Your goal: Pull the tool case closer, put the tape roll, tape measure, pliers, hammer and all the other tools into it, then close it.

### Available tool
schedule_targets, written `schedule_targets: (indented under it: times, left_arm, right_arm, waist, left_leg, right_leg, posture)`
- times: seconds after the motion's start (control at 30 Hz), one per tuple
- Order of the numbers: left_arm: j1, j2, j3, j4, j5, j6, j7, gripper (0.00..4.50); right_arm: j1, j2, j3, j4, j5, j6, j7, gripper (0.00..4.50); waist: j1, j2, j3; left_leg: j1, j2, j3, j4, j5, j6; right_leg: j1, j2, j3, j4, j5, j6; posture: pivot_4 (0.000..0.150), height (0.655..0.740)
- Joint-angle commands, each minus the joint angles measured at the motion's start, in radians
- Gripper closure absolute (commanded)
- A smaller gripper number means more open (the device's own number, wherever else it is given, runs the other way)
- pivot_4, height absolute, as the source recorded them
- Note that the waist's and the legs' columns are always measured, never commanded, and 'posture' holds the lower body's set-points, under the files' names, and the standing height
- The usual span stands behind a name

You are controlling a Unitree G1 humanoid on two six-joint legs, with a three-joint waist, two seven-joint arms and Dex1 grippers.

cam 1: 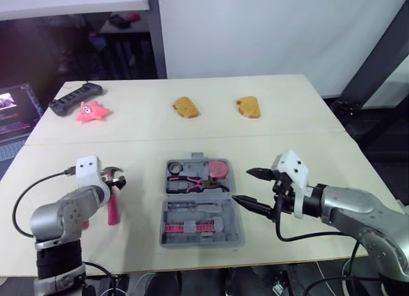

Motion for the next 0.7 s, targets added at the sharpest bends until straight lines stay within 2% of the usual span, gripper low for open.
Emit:
schedule_targets:
  times: [0.03,0.23,0.27,0.33,0.5,0.53,0.57,0.7]
  left_arm:
    - [-0.022,0.011,-0.036,0.089,0.04,-0.048,-0.044,0.0]
    - [-0.033,-0.006,-0.075,0.218,0.091,-0.124,-0.093,0.0]
    - [-0.032,-0.008,-0.074,0.227,0.097,-0.133,-0.098,0.54]
    - [-0.031,-0.013,-0.073,0.237,0.105,-0.142,-0.106,1.24]
    - [-0.029,-0.027,-0.063,0.232,0.112,-0.132,-0.114,3.82]
    - [-0.029,-0.032,-0.055,0.228,0.11,-0.128,-0.114,4.22]
    - [-0.029,-0.036,-0.048,0.224,0.109,-0.124,-0.112,4.42]
    - [-0.024,-0.05,-0.017,0.197,0.105,-0.113,-0.107,4.42]
  right_arm:
    - [-0.009,0.029,-0.011,-0.028,0.041,0.006,-0.036,0.03]
    - [-0.019,0.035,-0.009,-0.039,0.08,0.024,-0.067,0.03]
    - [-0.019,0.034,-0.008,-0.04,0.083,0.025,-0.071,0.0]
    - [-0.021,0.028,-0.005,-0.042,0.086,0.026,-0.077,0.0]
    - [-0.028,0.022,0.0,-0.042,0.093,0.027,-0.086,0.0]
    - [-0.03,0.021,0.001,-0.04,0.092,0.026,-0.086,0.0]
    - [-0.031,0.019,0.002,-0.039,0.09,0.024,-0.086,0.0]
    - [-0.032,0.014,0.006,-0.037,0.088,0.022,-0.083,0.0]
  waist:
    - [-0.001,0.0,0.0]
    - [0.003,0.006,-0.003]
    - [0.002,0.008,-0.004]
    - [0.002,0.011,-0.006]
    - [0.002,0.012,-0.007]
    - [0.002,0.012,-0.007]
    - [0.002,0.012,-0.007]
    - [0.001,0.012,-0.007]
  left_leg:
    - [0.0,0.0,0.0,0.0,0.0,0.0]
    - [0.001,-0.001,0.0,0.0,0.0,-0.001]
    - [0.001,-0.001,0.0,0.0,0.0,-0.001]
    - [0.001,-0.001,0.0,0.0,0.0,-0.001]
    - [0.001,-0.001,0.0,0.0,0.0,-0.001]
    - [0.001,-0.001,0.0,0.0,0.0,-0.001]
    - [0.001,-0.001,0.0,0.0,0.0,-0.001]
    - [0.001,-0.001,0.0,0.0,0.0,-0.001]
  right_leg:
    - [0.0,0.0,0.0,0.0,0.0,0.0]
    - [0.001,-0.001,0.0,0.0,0.0,0.0]
    - [0.001,-0.001,0.0,0.0,0.0,0.0]
    - [0.001,-0.001,0.0,0.0,0.0,0.0]
    - [0.001,-0.001,0.0,0.0,0.0,0.001]
    - [0.001,-0.001,0.0,0.0,0.0,0.001]
    - [0.001,-0.001,0.0,0.0,0.0,0.001]
    - [0.001,-0.002,0.0,0.0,0.0,0.001]
  posture:
    - [0.15,0.74]
    - [0.15,0.74]
    - [0.15,0.74]
    - [0.15,0.74]
    - [0.15,0.74]
    - [0.15,0.74]
    - [0.15,0.74]
    - [0.15,0.74]
